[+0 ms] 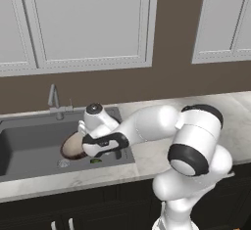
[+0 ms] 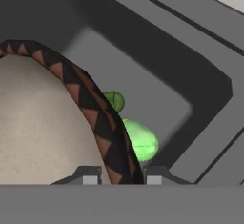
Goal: Dump the avocado and corn from the bowl so the bowl can be washed. Place the bowl in the sink after clearing the leftovers.
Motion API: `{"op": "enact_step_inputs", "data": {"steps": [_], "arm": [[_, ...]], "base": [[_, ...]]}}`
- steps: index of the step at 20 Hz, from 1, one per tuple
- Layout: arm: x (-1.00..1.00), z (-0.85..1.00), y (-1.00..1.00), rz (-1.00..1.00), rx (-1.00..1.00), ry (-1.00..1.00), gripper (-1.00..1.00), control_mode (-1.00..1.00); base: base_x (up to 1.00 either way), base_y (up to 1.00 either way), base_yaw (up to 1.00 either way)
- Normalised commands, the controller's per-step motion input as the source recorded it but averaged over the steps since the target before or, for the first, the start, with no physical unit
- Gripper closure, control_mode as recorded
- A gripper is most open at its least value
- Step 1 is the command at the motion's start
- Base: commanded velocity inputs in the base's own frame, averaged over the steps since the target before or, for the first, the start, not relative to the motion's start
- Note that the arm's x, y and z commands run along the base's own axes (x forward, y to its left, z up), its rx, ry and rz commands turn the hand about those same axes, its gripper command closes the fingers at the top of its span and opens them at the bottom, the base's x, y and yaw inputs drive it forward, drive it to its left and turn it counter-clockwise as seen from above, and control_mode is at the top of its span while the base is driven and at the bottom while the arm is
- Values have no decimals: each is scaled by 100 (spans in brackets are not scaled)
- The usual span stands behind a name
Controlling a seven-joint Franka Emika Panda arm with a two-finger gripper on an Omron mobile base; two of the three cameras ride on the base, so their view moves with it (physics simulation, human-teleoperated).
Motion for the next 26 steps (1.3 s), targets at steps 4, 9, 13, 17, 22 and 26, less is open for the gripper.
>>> {"op": "enact_step_inputs", "data": {"steps": [4,9,13,17,22,26], "arm": [[0,-9,35,0,6,0,100,-100],[0,-6,17,0,14,0,100,-100],[0,-6,3,3,19,0,100,-100],[0,-13,2,6,14,0,100,-100],[0,-8,12,4,0,0,100,-100],[5,-14,24,0,0,1,100,-100]], "base": [[0,0,0],[0,0,0],[0,0,0],[0,0,0],[0,0,0],[0,0,0]]}}
